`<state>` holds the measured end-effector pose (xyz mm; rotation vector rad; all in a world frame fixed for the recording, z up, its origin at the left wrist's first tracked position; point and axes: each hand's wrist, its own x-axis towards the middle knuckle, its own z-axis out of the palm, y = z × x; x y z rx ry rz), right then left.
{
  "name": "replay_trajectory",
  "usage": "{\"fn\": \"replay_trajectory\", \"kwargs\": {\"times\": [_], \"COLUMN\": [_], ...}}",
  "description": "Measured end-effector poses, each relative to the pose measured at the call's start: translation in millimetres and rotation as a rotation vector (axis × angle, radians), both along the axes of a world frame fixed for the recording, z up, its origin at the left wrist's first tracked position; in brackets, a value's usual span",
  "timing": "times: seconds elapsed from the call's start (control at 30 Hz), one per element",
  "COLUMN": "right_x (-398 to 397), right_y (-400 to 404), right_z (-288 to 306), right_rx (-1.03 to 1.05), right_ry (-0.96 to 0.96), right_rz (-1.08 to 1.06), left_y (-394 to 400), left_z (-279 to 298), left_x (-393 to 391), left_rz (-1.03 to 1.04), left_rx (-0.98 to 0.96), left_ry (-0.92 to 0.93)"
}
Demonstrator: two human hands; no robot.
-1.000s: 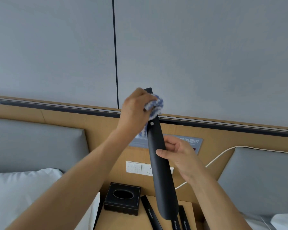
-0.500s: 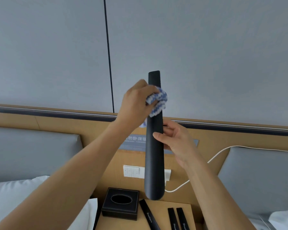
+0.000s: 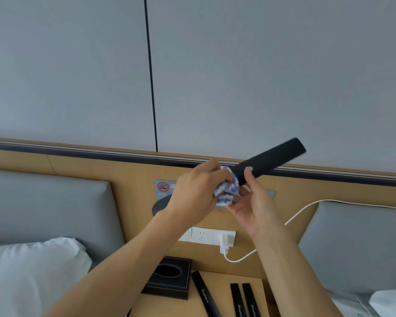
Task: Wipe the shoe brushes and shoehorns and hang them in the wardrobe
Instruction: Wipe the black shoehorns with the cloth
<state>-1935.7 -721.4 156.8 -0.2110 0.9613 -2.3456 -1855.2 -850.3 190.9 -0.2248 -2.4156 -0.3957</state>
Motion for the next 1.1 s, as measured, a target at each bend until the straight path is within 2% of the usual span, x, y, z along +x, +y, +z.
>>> {"fn": "replay_trajectory", "kwargs": {"times": [0.3,0.53,0.73,0.93,1.0,1.1], "right_x": [-3,-5,10,30,30,28], "right_y": [10,19,6,-10,-5,10], "right_z": [-21,-19,-22,-37,-42,-45], "right_rx": [-0.118,-0.192,-0.125,0.038,0.023,0.068], "right_ry": [-0.037,-0.004,0.046,0.068,0.055,0.152], "right_rz": [-0.22,-0.225,-0.217,-0.159,-0.14,-0.071], "left_y": [-23,-53,-37,11,19,17], "left_z": [-26,-32,-33,-34,-34,-38], "left_x": [17,26,23,10,6,2], "left_rz": [0.172,0.283,0.235,0.046,-0.01,-0.07], "left_rx": [0.002,0.064,0.085,0.075,0.116,0.248], "left_ry": [-0.024,-0.064,-0.068,-0.034,-0.028,-0.062]}}
